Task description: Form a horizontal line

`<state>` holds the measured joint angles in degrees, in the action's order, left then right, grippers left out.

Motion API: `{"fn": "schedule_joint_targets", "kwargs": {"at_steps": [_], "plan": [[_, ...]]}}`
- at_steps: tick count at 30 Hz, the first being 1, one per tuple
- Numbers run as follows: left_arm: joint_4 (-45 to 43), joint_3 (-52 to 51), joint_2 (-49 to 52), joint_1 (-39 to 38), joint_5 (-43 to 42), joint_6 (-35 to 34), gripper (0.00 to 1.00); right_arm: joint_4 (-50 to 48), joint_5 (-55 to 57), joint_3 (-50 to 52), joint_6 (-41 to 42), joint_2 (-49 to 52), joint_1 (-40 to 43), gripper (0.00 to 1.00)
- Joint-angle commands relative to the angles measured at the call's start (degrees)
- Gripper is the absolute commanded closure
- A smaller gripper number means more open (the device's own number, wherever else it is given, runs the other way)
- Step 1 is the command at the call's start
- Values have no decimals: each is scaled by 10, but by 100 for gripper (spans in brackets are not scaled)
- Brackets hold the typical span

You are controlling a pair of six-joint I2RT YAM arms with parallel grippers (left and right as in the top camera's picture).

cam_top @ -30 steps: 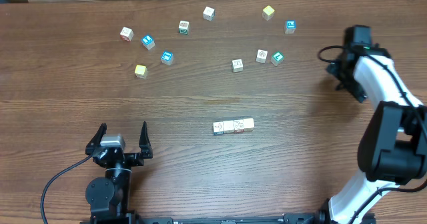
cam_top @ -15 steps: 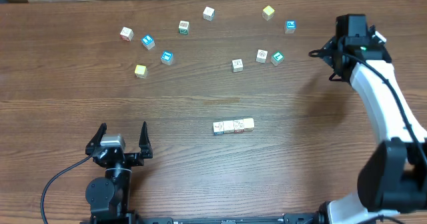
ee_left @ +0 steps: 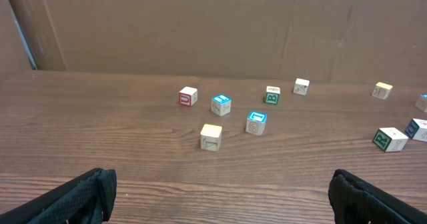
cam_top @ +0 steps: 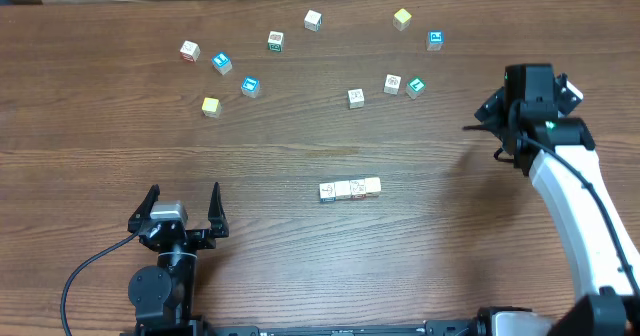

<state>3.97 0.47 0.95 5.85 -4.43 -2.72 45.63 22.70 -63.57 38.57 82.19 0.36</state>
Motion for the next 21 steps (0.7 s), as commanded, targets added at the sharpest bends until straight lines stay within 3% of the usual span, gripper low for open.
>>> {"fn": "schedule_joint_targets", "kwargs": {"at_steps": [1, 21], "plan": [[2, -2, -7, -2, 4, 15, 1, -3, 2, 25, -1, -43, -2, 0], [2, -2, -7, -2, 4, 15, 1, -25, 23, 52, -2, -136, -27, 0]]}}
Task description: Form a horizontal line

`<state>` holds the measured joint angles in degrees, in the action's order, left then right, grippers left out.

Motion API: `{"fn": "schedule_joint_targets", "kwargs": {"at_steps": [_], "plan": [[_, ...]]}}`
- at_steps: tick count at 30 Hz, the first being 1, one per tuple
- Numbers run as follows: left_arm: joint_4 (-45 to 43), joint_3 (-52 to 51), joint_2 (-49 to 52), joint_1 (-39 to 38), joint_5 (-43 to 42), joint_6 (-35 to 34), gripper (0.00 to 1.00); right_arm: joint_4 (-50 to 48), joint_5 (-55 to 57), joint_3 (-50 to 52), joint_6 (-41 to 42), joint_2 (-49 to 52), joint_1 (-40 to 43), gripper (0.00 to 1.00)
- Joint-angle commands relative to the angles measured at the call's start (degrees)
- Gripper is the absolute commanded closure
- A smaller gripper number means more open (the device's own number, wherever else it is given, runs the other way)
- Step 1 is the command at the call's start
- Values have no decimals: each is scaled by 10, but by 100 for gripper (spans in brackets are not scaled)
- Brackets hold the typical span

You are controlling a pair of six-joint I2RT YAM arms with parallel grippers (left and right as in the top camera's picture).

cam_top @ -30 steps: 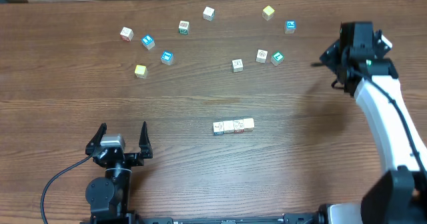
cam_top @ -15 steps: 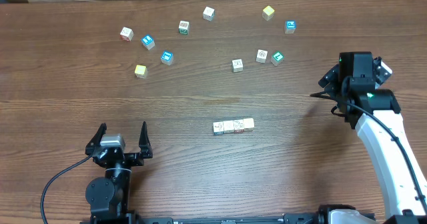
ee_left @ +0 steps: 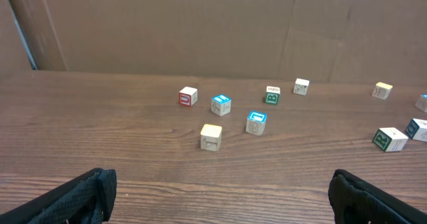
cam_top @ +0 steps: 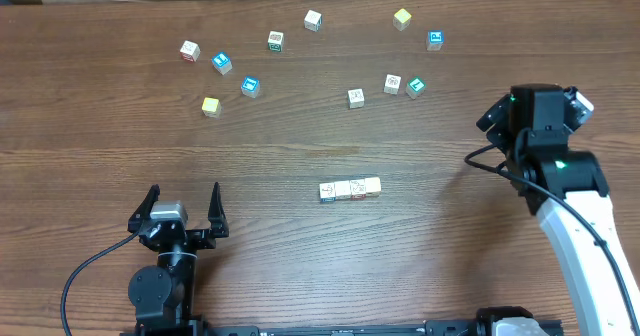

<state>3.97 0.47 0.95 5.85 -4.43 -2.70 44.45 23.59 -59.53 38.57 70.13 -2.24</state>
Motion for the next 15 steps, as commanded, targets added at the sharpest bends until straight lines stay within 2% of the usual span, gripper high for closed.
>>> {"fn": "schedule_joint_targets", "kwargs": {"at_steps": [1, 3, 6, 11, 15], "plan": [[2, -2, -7, -2, 4, 14, 0, -43, 9, 23, -15, -19, -1, 0], [2, -2, -7, -2, 4, 14, 1, -123, -23, 54, -58, -26, -1, 0], [2, -2, -7, -2, 4, 14, 0, -295, -124, 126, -137, -45, -1, 0], [2, -2, -7, -2, 4, 14, 0, -521, -226, 251, -166, -89, -1, 0], [2, -2, -7, -2, 4, 15, 0, -593, -222, 331, -165, -124, -1, 0]]}}
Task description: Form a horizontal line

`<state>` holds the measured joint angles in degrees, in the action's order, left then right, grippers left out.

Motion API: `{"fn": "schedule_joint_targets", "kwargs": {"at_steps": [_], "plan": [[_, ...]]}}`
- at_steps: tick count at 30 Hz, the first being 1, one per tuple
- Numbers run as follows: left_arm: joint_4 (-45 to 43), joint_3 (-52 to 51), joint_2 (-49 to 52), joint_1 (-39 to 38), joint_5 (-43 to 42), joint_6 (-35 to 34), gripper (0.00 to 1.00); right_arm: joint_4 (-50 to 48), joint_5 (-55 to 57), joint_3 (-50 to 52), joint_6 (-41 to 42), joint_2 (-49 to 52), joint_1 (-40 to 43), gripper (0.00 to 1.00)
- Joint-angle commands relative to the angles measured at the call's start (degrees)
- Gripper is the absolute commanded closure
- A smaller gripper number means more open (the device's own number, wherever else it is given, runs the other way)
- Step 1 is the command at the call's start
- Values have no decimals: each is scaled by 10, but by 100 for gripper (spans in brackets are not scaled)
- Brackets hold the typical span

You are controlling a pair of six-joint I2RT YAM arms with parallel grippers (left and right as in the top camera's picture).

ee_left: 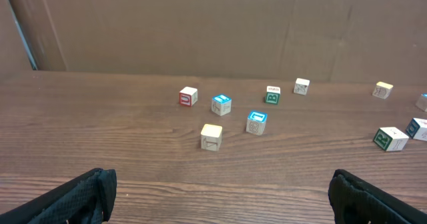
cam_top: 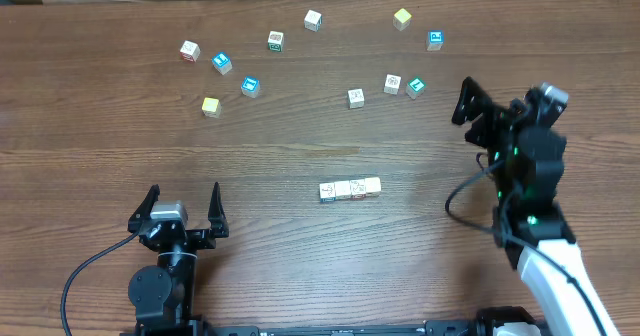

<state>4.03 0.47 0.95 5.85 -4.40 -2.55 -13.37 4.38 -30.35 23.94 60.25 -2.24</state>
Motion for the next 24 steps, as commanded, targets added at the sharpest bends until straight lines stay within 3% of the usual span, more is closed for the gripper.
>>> {"fn": "schedule_joint_targets", "kwargs": {"at_steps": [1, 10, 24], "plan": [[2, -2, -7, -2, 4, 13, 0, -19, -30, 54, -19, -32, -1, 0], [2, -2, -7, -2, 4, 13, 0, 5, -30, 161, -19, -73, -1, 0], [2, -2, -7, -2, 4, 13, 0, -136, -60, 252, -125, -141, -8, 0]]}}
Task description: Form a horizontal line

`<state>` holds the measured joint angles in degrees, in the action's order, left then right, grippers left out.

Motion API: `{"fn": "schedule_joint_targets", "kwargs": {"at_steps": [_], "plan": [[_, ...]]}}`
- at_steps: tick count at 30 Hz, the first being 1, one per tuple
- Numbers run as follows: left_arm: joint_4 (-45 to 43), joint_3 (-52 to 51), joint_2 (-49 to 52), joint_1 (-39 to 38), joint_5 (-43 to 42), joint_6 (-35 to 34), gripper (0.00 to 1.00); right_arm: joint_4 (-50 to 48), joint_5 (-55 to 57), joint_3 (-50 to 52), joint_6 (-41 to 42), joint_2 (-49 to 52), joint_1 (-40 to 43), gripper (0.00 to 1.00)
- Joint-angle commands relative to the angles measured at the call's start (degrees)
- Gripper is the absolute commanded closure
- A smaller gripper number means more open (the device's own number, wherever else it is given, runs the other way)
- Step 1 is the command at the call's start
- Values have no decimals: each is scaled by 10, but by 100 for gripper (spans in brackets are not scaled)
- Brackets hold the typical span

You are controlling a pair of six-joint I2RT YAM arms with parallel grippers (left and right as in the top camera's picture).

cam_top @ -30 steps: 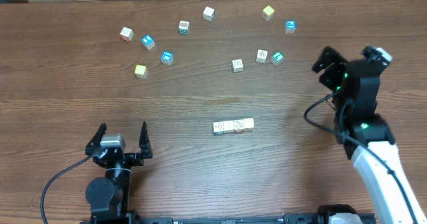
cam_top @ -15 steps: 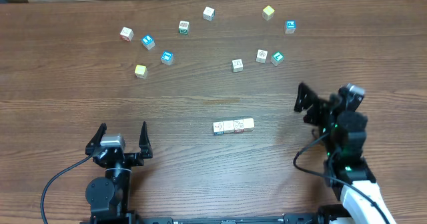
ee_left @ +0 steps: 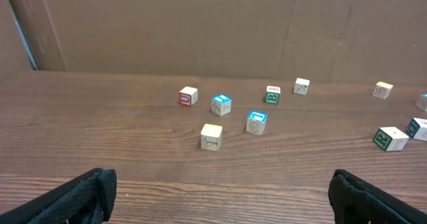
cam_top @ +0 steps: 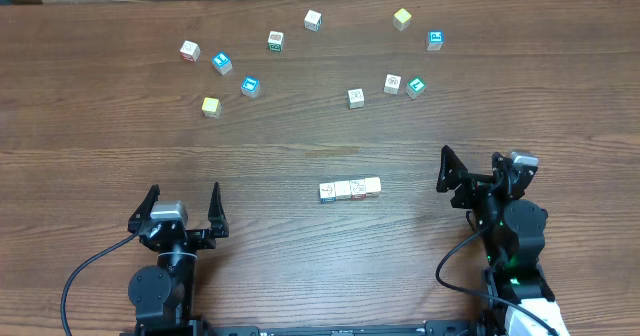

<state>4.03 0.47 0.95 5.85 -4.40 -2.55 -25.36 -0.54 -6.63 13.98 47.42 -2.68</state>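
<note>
Three pale cubes stand touching in a short left-to-right row (cam_top: 350, 189) at mid-table. Several loose cubes lie scattered along the far side, among them a yellow one (cam_top: 210, 106), a blue one (cam_top: 250, 86) and a white one (cam_top: 355, 98). My left gripper (cam_top: 183, 201) rests open and empty at the near left, well short of the cubes; its dark fingertips (ee_left: 77, 196) frame bare wood in the left wrist view. My right gripper (cam_top: 470, 166) sits open and empty at the near right, right of the row.
The left wrist view shows the far cubes against a cardboard wall (ee_left: 200, 24): a red-lettered one (ee_left: 188, 96), two blue (ee_left: 221, 105), a cream one (ee_left: 211, 137), a green one (ee_left: 272, 95). Black cables trail from both arm bases.
My right arm has drawn back from the right middle of the table toward the near edge, its open gripper now lower in the overhead view. The left arm and all the cubes stayed put.
My right arm first stood high at the far right beside the scattered cubes. At each later moment it was closer to the near edge, gripper open and empty. It now sits at the near right. The three-cube row and the left arm never shifted.
</note>
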Motion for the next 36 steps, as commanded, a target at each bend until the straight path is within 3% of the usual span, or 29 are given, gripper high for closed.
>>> {"fn": "schedule_joint_targets", "kwargs": {"at_steps": [1, 11, 25, 36], "plan": [[2, -2, -7, -2, 4, 13, 0, -20, -11, 20, -26, -16, -3, 0], [2, -2, -7, -2, 4, 13, 1, -12, -26, 62, -25, -51, -3, 0], [2, -2, -7, -2, 4, 13, 0, 213, -26, 62, -23, -170, -3, 0], [2, -2, -7, -2, 4, 13, 0, 300, -26, 62, -28, -305, -3, 0]]}}
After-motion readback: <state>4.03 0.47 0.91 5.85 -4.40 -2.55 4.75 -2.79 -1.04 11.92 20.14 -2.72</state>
